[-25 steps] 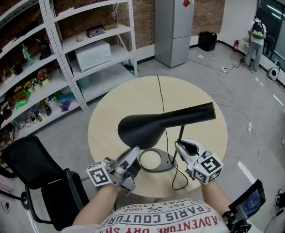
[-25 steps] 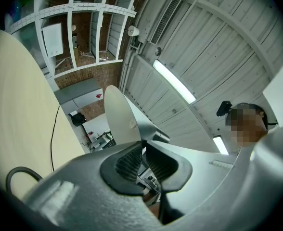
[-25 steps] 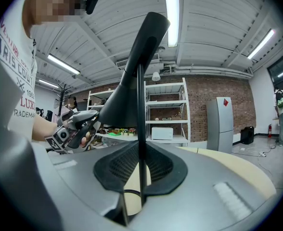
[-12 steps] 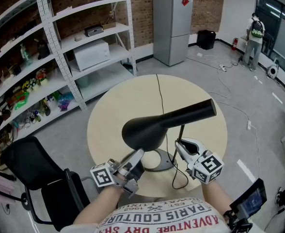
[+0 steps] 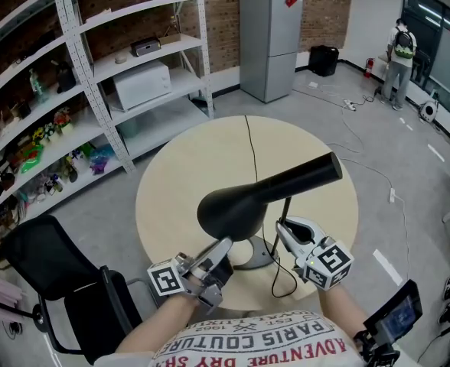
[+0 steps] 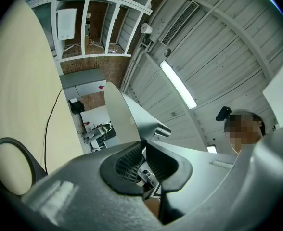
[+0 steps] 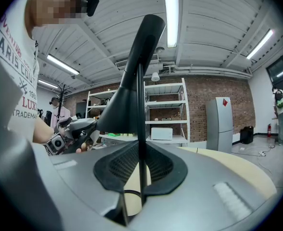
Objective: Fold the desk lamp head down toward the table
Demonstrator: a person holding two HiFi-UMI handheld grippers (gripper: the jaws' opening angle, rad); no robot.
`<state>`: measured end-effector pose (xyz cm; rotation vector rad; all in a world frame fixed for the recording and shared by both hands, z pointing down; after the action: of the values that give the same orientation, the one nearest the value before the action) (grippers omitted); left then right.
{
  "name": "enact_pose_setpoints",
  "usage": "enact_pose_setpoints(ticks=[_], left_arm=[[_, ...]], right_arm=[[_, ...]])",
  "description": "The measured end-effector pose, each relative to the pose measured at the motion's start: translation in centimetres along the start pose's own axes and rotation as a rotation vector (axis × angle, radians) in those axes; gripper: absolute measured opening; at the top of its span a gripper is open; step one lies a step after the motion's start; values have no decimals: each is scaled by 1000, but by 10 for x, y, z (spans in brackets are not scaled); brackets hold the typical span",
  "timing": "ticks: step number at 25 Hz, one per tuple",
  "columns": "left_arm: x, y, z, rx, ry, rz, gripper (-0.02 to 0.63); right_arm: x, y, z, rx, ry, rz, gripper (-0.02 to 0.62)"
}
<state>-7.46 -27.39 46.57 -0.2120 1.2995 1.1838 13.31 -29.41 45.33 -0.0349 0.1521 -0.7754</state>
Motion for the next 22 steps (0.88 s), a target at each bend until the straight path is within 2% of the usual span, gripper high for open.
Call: enact_pose_setpoints(ticks=[5,22], left_arm=[[-1,-4,6,13,64,22,34],[-5,-10,23,34,166,65,34]], right_arm=[[0,-1,-1,-1,-2,-2,44],[-1,1,-3,16,-7,4,44]])
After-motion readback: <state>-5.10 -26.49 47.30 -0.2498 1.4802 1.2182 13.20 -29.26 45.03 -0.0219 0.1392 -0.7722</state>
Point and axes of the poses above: the fingertips, and each gripper's own axes: y backward along the fingers, x to its right, z out of its underside, the point moved 6 cm from there along y, backward along the fingers, and after that the axes turned 7 degrees about y, right-handed, at the moved point
